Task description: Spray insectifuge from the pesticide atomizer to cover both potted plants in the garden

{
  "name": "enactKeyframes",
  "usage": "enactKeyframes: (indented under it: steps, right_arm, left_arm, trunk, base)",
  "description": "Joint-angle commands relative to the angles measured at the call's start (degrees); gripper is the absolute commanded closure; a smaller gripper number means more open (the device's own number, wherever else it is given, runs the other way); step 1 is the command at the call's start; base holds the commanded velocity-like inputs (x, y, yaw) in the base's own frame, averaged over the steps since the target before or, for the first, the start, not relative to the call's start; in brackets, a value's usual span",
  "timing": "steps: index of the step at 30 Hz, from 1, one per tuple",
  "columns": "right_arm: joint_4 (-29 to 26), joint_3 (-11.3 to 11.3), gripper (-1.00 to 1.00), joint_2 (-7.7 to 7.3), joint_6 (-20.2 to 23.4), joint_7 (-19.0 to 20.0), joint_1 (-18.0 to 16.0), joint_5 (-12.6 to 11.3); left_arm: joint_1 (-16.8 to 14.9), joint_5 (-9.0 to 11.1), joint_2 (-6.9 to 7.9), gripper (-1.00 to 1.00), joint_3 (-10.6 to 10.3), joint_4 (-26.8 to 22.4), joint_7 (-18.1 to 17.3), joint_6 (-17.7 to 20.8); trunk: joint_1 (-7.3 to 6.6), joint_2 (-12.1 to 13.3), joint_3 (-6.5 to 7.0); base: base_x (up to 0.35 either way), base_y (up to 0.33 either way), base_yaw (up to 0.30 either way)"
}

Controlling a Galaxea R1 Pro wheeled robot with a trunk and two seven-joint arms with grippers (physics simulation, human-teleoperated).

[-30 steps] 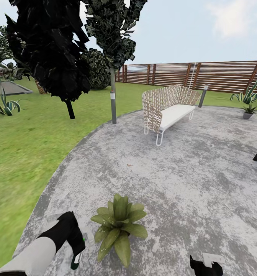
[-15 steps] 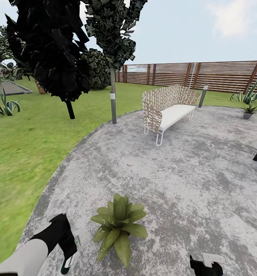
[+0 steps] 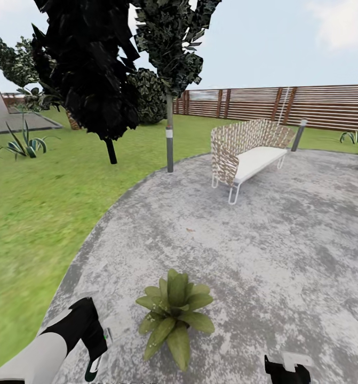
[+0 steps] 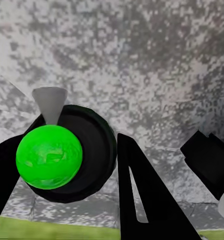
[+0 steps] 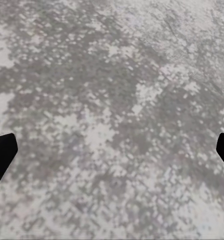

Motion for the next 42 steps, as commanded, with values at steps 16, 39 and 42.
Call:
enactKeyframes:
  steps: [16,39,42]
  right_arm:
    - [0.01,-0.29,-1.00,-0.19,-0.19,-0.34,-0.04,0.62]
    - [0.01,-0.29,-1.00,-0.12,-0.19,-0.37,-0.05,0.61]
    - [0.01,-0.29,-1.00,-0.15,-0.22,-0.37,-0.05,0.61]
  left_arm:
    - [-0.01,-0.05,-0.42,1.00,0.03,-0.16,-0.28,0.82]
    - [-0.81,-0.02,-2.92,1.00,-0.06,-1.09,1.24,1.64]
    - [-1.76,0.00,-4.12,1.00,-0.11,-1.12,0.94,1.91]
  trunk:
    - [-0.01,-0.02,-0.05]
    - [-0.01,-0.02,-0.28]
    - [-0.01,-0.02,-0.28]
  base:
    - [0.075,-0.021,0.025]
    - [-0.141,0.016,0.135]
    - [-0.001,0.002,0.026]
